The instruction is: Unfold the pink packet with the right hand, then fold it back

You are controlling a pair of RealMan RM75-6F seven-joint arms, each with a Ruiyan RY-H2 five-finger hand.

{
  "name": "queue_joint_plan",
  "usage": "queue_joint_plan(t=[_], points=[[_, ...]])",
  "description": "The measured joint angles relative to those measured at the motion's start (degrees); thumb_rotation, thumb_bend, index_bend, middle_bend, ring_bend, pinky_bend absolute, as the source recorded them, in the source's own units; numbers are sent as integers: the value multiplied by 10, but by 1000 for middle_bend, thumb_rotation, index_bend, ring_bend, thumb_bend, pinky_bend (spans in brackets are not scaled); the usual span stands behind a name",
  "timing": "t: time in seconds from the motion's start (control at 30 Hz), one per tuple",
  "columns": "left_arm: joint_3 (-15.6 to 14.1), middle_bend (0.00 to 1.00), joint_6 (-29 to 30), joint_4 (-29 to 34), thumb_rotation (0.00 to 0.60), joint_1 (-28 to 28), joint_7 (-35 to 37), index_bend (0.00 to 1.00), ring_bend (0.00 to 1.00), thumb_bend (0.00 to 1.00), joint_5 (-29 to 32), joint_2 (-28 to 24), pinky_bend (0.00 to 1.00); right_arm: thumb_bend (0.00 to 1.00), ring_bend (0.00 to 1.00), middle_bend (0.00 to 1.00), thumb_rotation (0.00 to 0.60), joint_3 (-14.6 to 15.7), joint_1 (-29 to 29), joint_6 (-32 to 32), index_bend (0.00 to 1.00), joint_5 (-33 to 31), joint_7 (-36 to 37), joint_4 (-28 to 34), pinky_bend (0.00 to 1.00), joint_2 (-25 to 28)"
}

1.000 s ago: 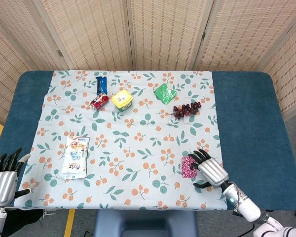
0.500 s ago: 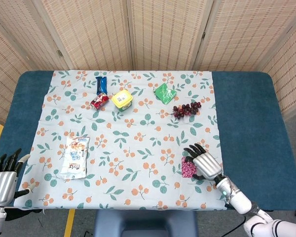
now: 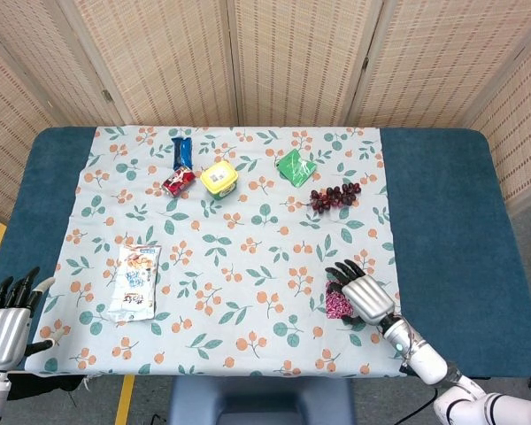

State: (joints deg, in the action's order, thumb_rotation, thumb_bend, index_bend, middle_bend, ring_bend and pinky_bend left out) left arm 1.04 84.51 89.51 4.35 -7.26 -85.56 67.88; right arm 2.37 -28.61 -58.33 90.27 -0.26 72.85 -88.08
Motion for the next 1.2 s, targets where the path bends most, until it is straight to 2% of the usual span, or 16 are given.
queue_joint_plan(t=[0.37,1.0,1.2], points=[[-1,64,-1,-2,600,0,2,198,140,216,-1,2,0,246,0,123,591,-9,-10,10,342,-10,-3,-13,0,-10],[1,65,-9,-10,600,2,5,198,141,215,9,5,0,246,0,123,591,-51,-52,57,341,-58,-10,-69,0,-34],[1,67,-7,-12,600,0,8,198,143,216,11,4,0,246,0,123,591,-48,-51,43,342,-51,-4,-50,0,-27]])
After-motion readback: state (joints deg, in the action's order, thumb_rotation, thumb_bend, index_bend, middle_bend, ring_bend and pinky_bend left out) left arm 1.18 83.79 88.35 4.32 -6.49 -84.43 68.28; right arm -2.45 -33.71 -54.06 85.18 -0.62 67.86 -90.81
